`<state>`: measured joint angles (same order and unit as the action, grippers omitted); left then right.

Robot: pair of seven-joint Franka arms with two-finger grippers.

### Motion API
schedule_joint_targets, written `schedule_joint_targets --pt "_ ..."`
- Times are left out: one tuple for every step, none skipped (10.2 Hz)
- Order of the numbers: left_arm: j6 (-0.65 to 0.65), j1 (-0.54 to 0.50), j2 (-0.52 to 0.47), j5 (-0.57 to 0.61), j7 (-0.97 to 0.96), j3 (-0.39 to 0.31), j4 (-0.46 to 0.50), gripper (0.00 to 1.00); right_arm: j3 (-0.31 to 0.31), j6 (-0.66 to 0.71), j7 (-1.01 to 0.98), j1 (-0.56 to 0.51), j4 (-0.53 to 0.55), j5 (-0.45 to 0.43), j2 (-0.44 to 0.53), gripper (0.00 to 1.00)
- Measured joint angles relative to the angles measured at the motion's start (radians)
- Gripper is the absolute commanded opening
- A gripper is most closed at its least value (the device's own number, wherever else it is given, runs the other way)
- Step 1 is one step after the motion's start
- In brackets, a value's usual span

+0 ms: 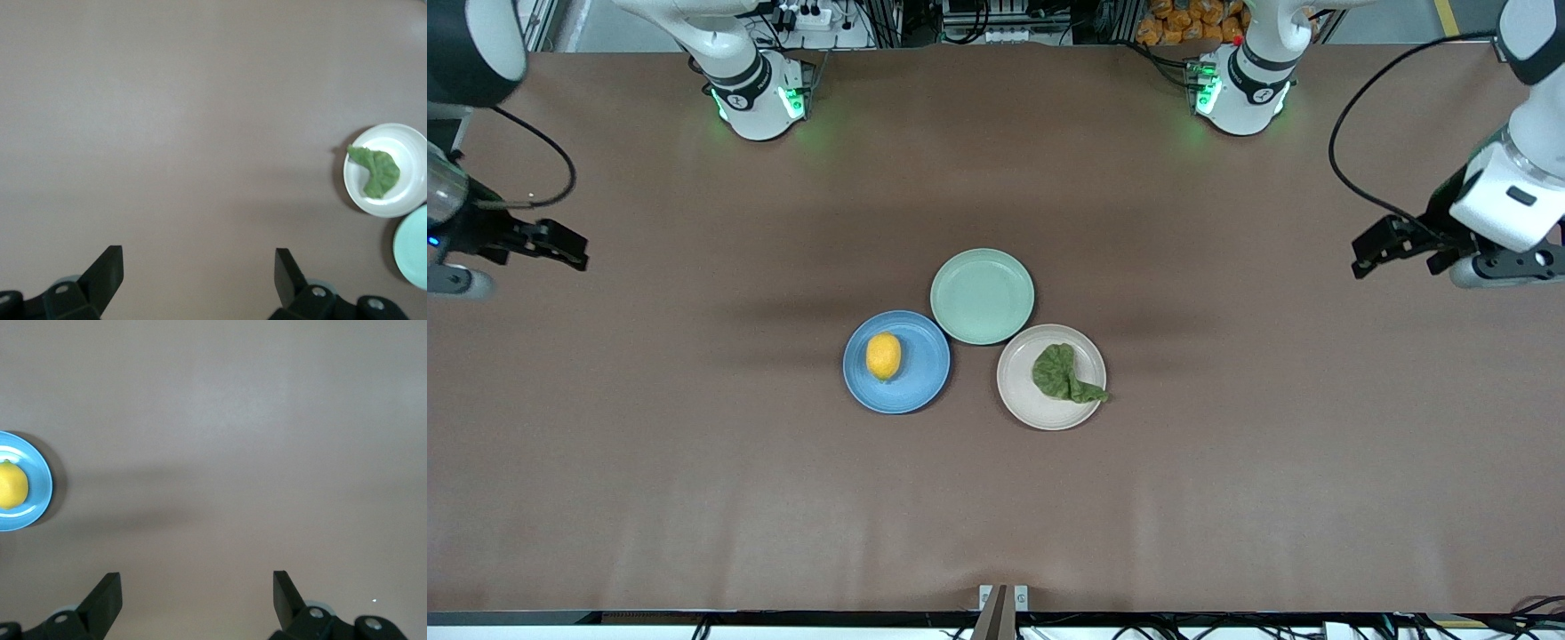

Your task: Place lemon and lettuce in plates

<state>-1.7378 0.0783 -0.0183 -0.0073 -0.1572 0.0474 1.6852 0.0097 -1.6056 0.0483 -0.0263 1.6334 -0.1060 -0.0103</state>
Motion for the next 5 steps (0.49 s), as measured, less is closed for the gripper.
schedule_joint_targets --pt "0.041 0.000 -0.001 0.001 0.001 0.014 -0.024 1.00 0.000 0.016 -0.005 -0.009 -0.011 0.000 0.017 1.00" --pt "0.074 0.000 -0.001 0.001 0.001 0.026 -0.045 1.00 0.000 0.041 -0.007 -0.011 -0.026 0.000 0.032 1.00" --pt "0.099 0.000 -0.001 0.001 0.001 0.035 -0.069 1.00 0.001 0.073 -0.007 -0.011 -0.046 0.011 0.040 1.00" --pt "0.117 0.000 -0.001 0.001 0.001 0.038 -0.090 1.00 0.000 0.097 -0.007 -0.011 -0.067 0.036 0.043 1.00" --pt "0.128 0.000 -0.001 0.001 0.001 0.038 -0.105 1.00 -0.009 0.106 -0.007 -0.012 -0.080 0.064 0.044 1.00"
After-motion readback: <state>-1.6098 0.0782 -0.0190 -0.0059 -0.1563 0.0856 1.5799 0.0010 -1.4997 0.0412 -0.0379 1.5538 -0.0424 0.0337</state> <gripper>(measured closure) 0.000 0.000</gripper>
